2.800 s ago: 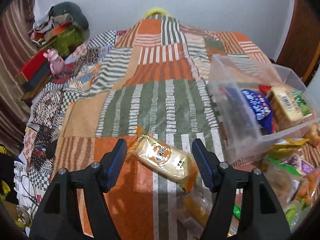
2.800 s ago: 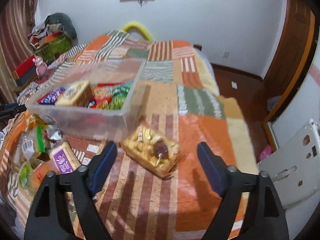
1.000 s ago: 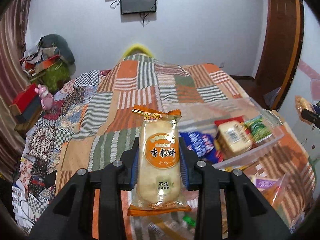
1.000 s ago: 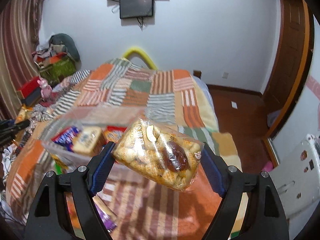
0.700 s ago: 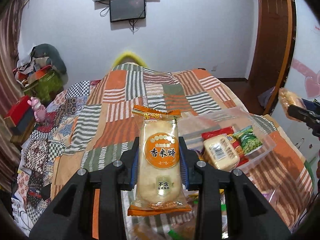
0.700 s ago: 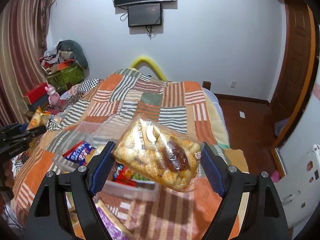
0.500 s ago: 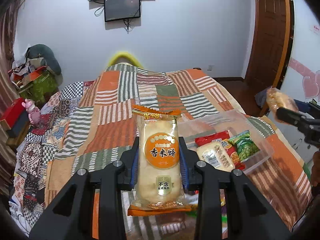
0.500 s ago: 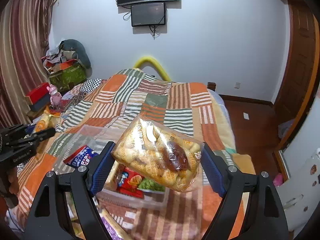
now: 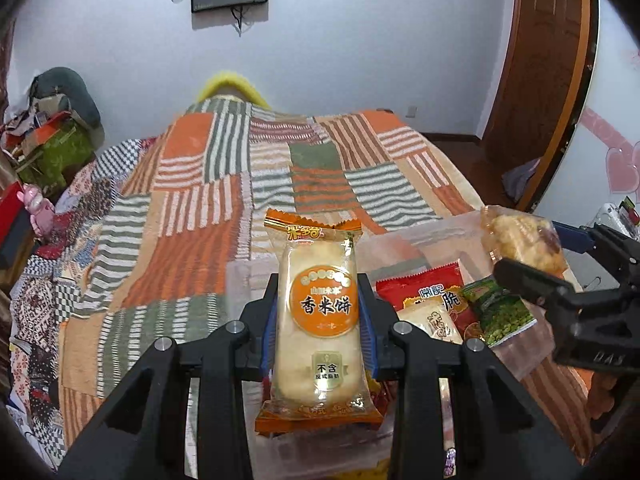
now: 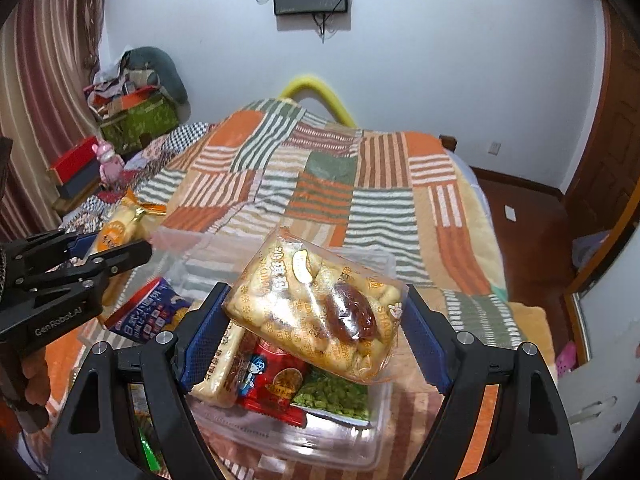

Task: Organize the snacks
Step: 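Lower the rice cake and pastry packs into the clear box and release, then withdraw both tools from the box toward the remaining snacks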

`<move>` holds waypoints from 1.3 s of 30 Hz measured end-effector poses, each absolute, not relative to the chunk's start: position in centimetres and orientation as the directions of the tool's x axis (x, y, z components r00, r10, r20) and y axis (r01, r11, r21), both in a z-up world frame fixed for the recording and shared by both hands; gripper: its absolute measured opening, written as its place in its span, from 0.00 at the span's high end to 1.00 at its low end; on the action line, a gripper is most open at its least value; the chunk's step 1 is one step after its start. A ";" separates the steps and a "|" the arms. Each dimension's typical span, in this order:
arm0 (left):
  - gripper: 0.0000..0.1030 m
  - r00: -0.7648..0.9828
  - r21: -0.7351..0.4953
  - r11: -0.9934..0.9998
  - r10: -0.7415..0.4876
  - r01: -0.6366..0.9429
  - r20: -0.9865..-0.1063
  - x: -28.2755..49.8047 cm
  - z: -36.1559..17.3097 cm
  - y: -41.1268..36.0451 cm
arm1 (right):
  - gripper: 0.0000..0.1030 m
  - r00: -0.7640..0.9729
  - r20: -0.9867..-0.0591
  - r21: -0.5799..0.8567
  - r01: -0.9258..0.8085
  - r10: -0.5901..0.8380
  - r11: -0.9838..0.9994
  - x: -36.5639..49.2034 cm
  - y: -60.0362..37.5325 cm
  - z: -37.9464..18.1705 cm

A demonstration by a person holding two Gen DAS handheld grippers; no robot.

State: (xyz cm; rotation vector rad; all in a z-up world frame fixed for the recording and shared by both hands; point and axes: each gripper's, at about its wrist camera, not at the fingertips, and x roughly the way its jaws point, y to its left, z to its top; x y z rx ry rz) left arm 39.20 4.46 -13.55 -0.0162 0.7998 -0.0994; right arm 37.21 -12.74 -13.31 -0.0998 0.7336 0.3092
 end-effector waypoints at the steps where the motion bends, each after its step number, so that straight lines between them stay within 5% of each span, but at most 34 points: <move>1: 0.67 0.684 -0.057 0.995 -0.101 0.086 -0.723 39.5 -13.9 4.3 | 0.22 0.693 -0.679 0.018 -0.314 0.242 0.949 37.4 -12.6 -13.6; 16: 0.59 0.644 -0.055 0.994 -0.105 0.097 -0.758 40.0 -15.4 3.6 | 0.19 0.647 -0.726 -0.004 -0.342 0.232 0.940 38.0 -11.6 -14.9; 39: 0.31 0.781 -0.024 0.996 -0.082 0.086 -0.619 26.3 -6.4 6.9 | 0.12 0.775 -0.566 -0.023 -0.358 0.283 0.933 27.7 -12.5 -7.7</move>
